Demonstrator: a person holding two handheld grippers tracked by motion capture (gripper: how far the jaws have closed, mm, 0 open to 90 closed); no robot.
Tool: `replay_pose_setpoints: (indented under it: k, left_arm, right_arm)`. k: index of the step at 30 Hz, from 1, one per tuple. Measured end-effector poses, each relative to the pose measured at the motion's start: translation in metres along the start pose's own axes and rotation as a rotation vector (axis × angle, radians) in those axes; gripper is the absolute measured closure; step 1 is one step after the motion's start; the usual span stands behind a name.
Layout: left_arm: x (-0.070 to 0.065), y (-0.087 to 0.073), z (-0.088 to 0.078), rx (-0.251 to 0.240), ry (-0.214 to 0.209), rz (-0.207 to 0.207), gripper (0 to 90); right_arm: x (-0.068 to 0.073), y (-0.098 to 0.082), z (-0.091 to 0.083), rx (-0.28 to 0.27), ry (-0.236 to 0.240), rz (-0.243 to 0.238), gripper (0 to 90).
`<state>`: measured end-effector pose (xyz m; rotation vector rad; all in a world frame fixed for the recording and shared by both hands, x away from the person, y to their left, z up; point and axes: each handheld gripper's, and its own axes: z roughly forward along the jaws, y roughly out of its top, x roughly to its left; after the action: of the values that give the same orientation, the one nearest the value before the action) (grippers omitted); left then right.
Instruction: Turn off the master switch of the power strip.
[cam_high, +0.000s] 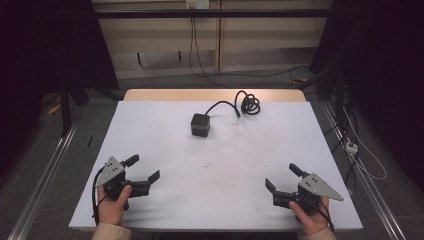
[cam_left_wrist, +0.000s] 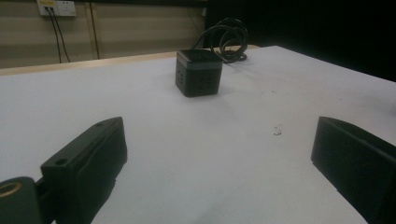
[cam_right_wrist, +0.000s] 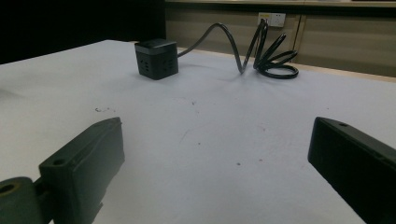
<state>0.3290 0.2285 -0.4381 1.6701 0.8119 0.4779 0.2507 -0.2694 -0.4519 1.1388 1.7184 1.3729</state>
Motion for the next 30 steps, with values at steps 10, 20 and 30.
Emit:
replay_pose_setpoints:
  k: [10, 20, 30]
  left_arm:
    - [-0.001, 0.005, 0.013, -0.006, -0.001, -0.003, 3.0]
    - [0.0, 0.012, 0.034, 0.002, -0.005, -0.038, 2.9]
    - [0.002, 0.019, 0.053, 0.022, 0.01, -0.049, 3.3]
  right_arm:
    - [-0.001, 0.0, -0.001, 0.0, -0.005, 0.006, 3.2]
    - [-0.003, 0.0, -0.002, -0.005, -0.008, 0.007, 3.4]
    - [-0.004, 0.0, -0.003, -0.008, -0.008, 0.008, 3.5]
